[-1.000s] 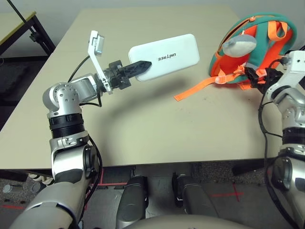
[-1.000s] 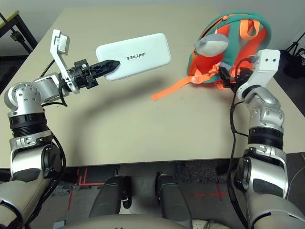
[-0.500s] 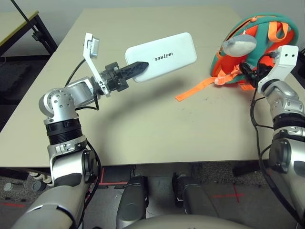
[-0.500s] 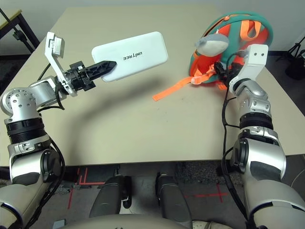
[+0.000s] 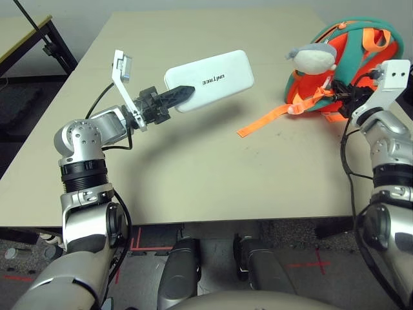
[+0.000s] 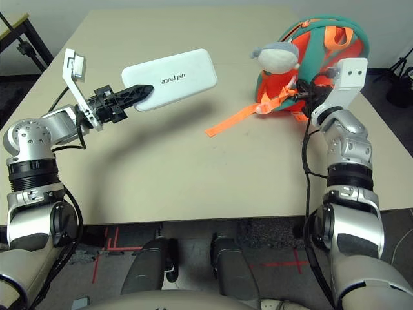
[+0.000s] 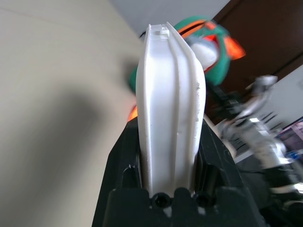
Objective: Put the pencil case into the backpack and zip it.
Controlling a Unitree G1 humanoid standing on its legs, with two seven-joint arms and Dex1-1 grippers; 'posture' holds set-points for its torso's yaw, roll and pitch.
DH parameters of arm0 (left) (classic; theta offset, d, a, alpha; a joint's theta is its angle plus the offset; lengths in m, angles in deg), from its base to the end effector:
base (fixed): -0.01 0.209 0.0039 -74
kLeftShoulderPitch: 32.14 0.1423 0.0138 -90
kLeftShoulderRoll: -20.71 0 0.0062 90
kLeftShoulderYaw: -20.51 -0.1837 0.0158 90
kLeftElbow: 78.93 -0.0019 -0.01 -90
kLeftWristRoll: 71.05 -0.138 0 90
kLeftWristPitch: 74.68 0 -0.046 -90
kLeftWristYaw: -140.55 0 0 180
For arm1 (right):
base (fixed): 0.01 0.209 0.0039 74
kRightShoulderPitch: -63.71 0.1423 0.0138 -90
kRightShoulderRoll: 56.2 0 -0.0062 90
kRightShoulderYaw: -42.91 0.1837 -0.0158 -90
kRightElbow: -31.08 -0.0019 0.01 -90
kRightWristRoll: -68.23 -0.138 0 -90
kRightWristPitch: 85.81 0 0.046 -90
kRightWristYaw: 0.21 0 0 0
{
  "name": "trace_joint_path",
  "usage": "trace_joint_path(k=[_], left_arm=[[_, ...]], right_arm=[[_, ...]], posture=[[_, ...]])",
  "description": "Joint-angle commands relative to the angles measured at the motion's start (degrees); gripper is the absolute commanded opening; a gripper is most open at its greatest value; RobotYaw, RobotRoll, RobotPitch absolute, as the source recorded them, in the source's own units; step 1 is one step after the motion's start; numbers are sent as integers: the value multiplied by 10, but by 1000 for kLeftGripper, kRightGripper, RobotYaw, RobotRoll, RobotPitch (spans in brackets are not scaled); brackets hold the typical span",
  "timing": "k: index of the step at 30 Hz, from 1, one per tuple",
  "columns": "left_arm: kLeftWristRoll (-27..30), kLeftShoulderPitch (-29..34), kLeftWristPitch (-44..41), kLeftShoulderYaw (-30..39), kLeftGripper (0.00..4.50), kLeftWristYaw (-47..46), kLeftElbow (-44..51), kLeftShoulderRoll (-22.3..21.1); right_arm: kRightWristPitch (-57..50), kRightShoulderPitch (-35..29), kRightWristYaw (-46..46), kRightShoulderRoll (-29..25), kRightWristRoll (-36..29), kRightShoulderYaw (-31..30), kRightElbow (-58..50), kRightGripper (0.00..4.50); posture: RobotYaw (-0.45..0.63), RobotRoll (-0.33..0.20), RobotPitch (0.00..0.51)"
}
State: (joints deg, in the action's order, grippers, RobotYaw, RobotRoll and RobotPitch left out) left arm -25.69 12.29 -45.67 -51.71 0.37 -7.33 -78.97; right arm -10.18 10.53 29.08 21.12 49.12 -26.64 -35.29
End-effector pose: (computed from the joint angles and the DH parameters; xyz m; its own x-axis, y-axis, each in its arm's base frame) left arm 0.3105 0.2297 0.1903 0.6174 -0.7856 0.0409 0.6494 0.4795 -0.5902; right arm 0.2965 -0.2885 0.1705 0.9690 0.1956 0.1507 -0.2023 0.9788 0.0307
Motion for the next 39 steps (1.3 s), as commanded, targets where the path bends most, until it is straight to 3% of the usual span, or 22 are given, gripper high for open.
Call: trace_joint_path(k=[1, 5, 11, 19, 29, 34, 39], left_arm=[[-30, -29, 47, -25, 1273, 47, -56, -14], [-59, -64, 81, -42, 1273, 82, -122, -26], [-91, -96, 115, -57, 1273, 119, -185, -33], [-125, -119, 148, -58, 1273, 148, -244, -48], [-142, -131, 163, -49, 1273, 166, -272, -70], [-137, -126, 151, -48, 1273, 181, -248, -80], [-136, -123, 146, -56, 1273, 203, -224, -88]], right_arm=[[-40, -25, 26, 13, -48, -18, -128, 13], [-97, -81, 45, 21, -115, -30, -280, 13], [-152, -136, 62, 15, -182, -26, -387, 13], [-197, -191, 84, 5, -292, -2, -473, 13], [-237, -245, 94, -44, -414, 38, -523, 13], [-256, -305, 129, -86, -442, 58, -516, 13], [-248, -343, 161, -103, -398, 24, -490, 13]], posture=[[94, 0, 116], [76, 0, 115], [51, 0, 113], [39, 0, 112], [42, 0, 114], [46, 0, 114], [51, 0, 115]])
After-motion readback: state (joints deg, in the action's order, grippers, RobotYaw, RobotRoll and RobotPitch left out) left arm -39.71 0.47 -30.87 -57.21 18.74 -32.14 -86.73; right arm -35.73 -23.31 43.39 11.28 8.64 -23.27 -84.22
